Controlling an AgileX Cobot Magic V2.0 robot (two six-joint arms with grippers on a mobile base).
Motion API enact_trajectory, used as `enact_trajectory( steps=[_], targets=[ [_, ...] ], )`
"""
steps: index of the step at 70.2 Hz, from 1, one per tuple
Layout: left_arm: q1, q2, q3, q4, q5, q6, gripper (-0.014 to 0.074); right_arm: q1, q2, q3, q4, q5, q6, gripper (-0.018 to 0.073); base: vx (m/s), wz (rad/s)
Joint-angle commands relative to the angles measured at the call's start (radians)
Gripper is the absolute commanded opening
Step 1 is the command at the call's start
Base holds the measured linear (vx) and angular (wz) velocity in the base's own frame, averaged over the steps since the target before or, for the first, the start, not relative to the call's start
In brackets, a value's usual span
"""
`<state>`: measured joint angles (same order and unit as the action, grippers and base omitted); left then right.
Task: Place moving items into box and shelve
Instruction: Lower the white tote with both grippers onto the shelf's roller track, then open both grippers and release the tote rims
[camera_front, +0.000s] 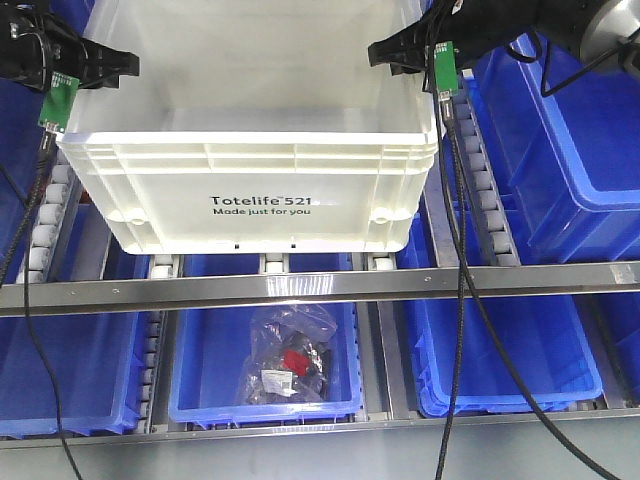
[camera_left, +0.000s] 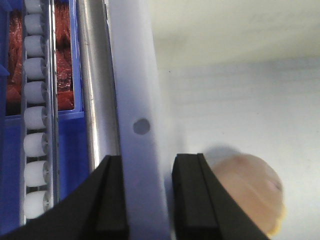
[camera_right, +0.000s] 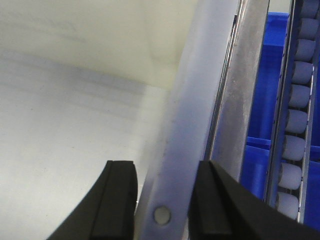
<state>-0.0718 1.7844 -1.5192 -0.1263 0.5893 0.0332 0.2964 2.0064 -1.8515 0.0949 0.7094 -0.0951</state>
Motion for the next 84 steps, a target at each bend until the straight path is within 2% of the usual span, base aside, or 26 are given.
enact_trajectory(
  steps=[1,6,14,19,25,48,68,84],
  targets=[
    [-0.025,-0.027,-0.023,-0.071,-0.046,0.008,0.0187,0.036,-0.072,-0.047,0.094,-0.115,-0.063,0.0320,0.00,0.00],
    [-0.025,-0.027,-0.023,-0.071,-0.047,0.008,0.0278,0.036,-0.072,-0.047,0.093,-0.119,-0.063,0.0444,0.00,0.00],
    [-0.025,-0.027,-0.023,-0.071,-0.048,0.006,0.0395,0.036,-0.072,-0.047,0.092,-0.128,-0.063,0.0593,0.00,0.00],
    [-0.025,-0.027,-0.023,-0.071,-0.048,0.006,0.0447,0.036,-0.072,-0.047,0.084,-0.133,-0.063,0.0654,0.00,0.00],
    [-0.025,-0.030,-0.024,-0.071,-0.048,0.006,0.0480,0.036,-0.080,-0.047,0.069,-0.138,-0.063,0.0687,0.00,0.00],
    [-0.025,-0.109,-0.024,-0.068,-0.042,0.006,0.0486,0.036,-0.162,-0.047,0.045,-0.124,-0.062,0.0656,0.00,0.00],
    [-0.025,-0.176,-0.024,-0.063,-0.039,0.006,0.0486,0.036,-0.203,-0.047,0.052,-0.077,-0.060,0.0586,0.00,0.00],
    [-0.025,-0.189,-0.023,-0.071,0.037,0.008,0.0486,0.036,-0.203,-0.047,0.069,0.042,-0.057,0.0524,0.00,0.00]
  ],
)
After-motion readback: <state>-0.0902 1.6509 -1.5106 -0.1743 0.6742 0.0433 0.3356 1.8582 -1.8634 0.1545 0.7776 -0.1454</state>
